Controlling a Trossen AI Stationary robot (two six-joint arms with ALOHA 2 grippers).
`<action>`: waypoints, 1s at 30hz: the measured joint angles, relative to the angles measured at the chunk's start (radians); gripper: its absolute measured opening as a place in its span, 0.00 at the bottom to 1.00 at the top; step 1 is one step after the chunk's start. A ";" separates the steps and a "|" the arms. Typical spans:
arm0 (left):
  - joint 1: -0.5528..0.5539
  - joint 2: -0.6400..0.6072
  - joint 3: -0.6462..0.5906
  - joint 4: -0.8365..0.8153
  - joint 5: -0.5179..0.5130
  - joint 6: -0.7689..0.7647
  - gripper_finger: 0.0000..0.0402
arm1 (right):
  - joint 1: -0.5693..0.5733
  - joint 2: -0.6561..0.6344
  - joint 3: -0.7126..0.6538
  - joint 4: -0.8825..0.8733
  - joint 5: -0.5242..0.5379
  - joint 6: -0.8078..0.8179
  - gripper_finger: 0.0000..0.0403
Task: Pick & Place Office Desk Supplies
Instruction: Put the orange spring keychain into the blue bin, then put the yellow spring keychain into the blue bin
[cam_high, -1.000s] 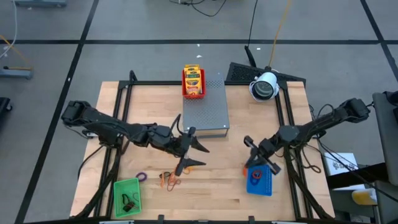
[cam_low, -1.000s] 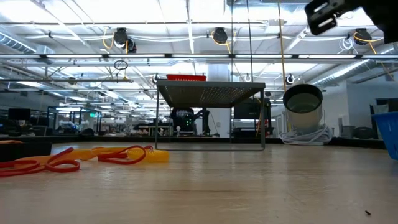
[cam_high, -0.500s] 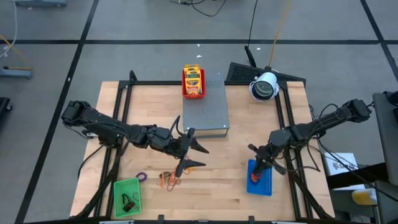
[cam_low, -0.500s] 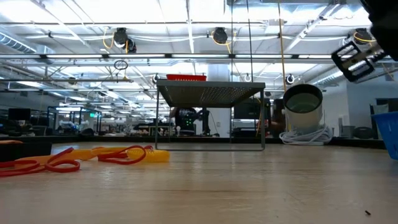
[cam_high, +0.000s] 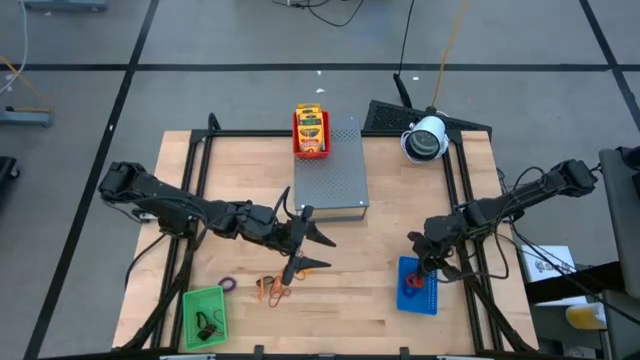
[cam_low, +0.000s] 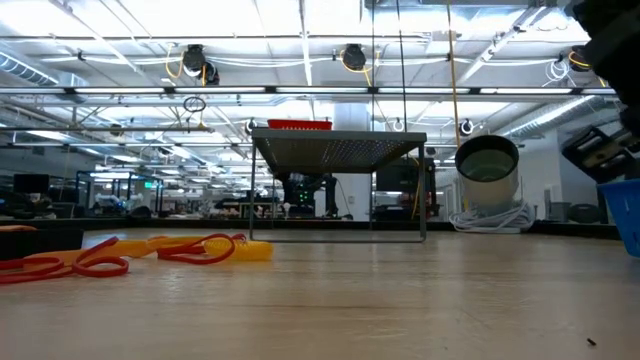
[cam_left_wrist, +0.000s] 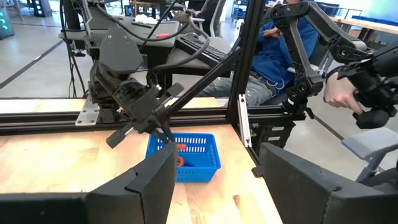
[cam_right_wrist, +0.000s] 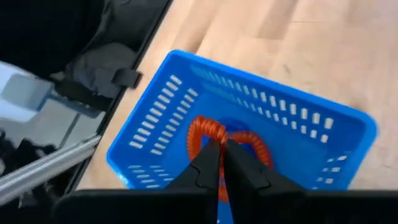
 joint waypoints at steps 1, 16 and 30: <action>0.000 0.000 0.000 0.000 0.000 0.000 0.60 | 0.000 0.000 0.000 0.003 0.016 0.006 0.02; 0.000 0.000 0.000 -0.001 -0.001 -0.001 0.60 | 0.000 0.000 0.000 0.038 0.045 0.093 0.20; 0.000 0.000 0.000 -0.003 -0.001 -0.002 0.60 | 0.000 -0.074 0.000 0.184 0.046 0.022 0.28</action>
